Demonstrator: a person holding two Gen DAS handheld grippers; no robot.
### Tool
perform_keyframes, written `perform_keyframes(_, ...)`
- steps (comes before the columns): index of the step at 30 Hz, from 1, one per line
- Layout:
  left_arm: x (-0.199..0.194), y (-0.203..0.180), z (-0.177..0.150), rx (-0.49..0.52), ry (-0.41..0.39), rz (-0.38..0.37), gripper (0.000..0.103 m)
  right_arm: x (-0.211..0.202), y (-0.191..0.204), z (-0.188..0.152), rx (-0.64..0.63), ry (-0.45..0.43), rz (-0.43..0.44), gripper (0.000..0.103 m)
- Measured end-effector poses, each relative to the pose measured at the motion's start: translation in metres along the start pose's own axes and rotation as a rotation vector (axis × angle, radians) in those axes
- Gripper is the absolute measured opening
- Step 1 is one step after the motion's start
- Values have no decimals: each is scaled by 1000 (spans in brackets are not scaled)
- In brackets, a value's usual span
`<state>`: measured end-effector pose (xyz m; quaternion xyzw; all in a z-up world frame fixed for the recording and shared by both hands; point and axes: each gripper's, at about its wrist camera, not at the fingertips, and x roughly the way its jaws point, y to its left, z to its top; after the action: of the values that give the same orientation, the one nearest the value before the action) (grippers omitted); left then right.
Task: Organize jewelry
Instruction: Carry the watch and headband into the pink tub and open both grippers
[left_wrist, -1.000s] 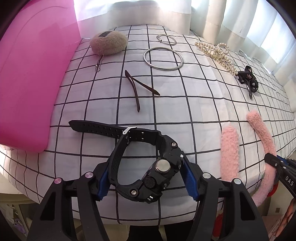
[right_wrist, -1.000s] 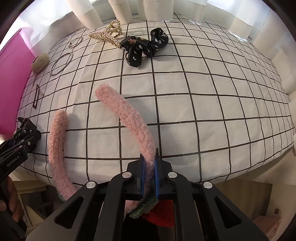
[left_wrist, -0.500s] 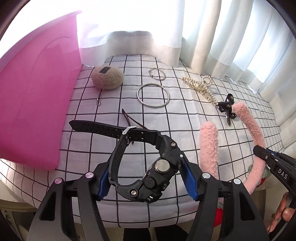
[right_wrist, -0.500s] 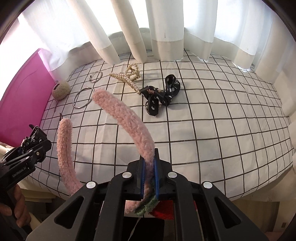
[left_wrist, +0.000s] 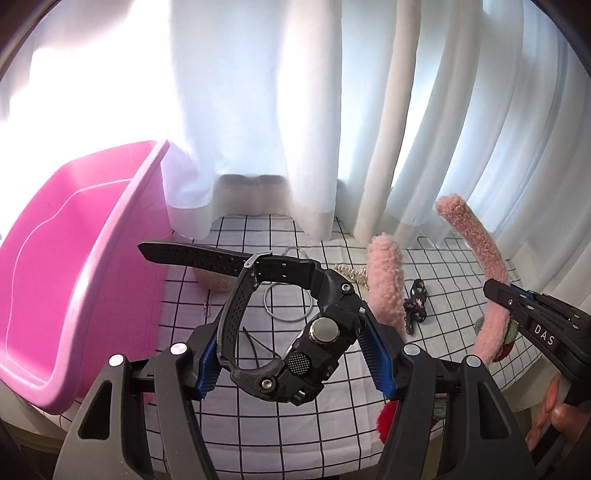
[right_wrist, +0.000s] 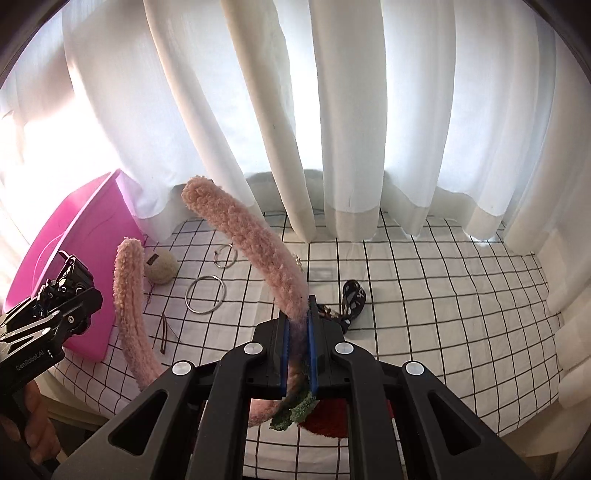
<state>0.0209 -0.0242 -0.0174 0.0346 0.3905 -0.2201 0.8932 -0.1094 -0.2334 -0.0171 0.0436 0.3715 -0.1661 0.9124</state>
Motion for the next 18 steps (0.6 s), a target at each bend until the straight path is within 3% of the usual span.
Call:
perform_keyframes(9,-55,43,54,-48,-183,105,62,-21,69,86,-104,-174,148,8)
perform_keyframes(14,-81,103,74,-110,-235,228,62,-17,142,128,-216,-224,251,8)
perform_keyframes(18,-84,155,76,-146,-223,338,62,0,208,148,-300,-213,329,8)
